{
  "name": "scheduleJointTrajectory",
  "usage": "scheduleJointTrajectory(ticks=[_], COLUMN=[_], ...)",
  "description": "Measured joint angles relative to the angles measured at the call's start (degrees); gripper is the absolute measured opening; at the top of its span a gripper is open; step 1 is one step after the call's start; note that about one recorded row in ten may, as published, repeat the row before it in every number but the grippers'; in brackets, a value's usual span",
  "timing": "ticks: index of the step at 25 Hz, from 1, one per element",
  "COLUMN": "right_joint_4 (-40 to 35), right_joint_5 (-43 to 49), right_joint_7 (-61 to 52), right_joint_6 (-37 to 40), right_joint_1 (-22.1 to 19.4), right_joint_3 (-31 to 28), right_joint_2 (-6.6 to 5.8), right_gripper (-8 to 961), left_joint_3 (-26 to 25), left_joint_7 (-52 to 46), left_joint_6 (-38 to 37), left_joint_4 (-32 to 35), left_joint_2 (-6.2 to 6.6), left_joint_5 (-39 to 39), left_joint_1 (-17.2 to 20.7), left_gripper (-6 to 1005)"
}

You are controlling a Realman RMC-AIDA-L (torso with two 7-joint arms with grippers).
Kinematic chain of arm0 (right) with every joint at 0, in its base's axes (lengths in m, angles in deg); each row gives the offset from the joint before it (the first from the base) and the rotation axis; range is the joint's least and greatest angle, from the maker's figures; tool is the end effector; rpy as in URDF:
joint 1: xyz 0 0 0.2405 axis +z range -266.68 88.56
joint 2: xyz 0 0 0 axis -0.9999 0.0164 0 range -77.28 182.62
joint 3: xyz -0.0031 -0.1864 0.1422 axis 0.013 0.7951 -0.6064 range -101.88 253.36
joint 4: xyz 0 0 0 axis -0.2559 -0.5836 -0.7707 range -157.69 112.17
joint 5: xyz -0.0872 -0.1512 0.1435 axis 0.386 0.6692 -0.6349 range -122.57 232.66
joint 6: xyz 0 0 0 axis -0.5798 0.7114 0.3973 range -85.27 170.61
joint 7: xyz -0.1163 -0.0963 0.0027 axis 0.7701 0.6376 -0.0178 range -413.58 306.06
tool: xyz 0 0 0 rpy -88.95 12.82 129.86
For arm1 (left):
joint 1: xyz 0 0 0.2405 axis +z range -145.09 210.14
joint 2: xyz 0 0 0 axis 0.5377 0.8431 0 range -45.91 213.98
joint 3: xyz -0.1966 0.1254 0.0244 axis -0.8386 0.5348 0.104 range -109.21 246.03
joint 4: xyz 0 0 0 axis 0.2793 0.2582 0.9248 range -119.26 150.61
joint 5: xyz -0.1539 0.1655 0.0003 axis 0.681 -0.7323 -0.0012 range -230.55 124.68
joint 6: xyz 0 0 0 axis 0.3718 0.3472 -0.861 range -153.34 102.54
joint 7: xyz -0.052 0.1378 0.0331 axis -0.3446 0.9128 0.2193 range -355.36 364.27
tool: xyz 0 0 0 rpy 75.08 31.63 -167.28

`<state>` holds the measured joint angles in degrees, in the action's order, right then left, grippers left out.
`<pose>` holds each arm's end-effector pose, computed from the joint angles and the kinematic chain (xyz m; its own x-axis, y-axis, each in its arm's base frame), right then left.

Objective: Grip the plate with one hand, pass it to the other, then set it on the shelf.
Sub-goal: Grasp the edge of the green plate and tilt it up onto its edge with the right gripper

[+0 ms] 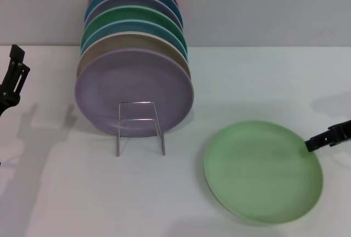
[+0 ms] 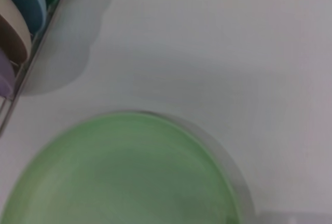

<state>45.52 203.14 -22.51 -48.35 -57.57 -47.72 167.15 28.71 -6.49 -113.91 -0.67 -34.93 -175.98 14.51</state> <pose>0.2534 0.3634 0.0794 0.4190 -0.9048 -0.0761 -0.8253 -0.3445 -0.4474 -0.2872 0.2923 0.0054 0.5133 -0.3449 0.7859 0.7826 -0.1879 -0.5936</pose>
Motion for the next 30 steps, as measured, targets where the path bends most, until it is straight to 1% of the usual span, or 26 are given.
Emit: scheduleJointTrajectory(ticks=[8, 14, 25, 30], right_joint_4=[-4.1, -4.4, -7.7, -8.7], right_joint_5=[1.0, 1.0, 1.5, 1.6], right_joint_7=[0.1, 0.2, 0.5, 0.6], right_joint_6=[2.8, 3.7, 6.3, 6.9], right_joint_1=[1.1, 1.2, 2.6, 3.1], right_joint_3=[0.8, 1.4, 3.6, 3.7], right_joint_2=[0.05, 0.01, 0.01, -0.09], right_gripper=[627, 625, 621, 522], left_joint_3=[0.0, 0.0, 0.0, 0.0], left_joint_7=[-0.1, -0.1, -0.1, -0.1], left_joint_6=[0.0, 0.0, -0.7, -0.7], left_joint_4=[0.0, 0.0, 0.0, 0.0], left_joint_2=[0.05, 0.05, 0.05, 0.05], left_joint_5=[0.0, 0.0, 0.0, 0.0], left_joint_1=[0.0, 0.0, 0.0, 0.1], left_gripper=[870, 870, 871, 871])
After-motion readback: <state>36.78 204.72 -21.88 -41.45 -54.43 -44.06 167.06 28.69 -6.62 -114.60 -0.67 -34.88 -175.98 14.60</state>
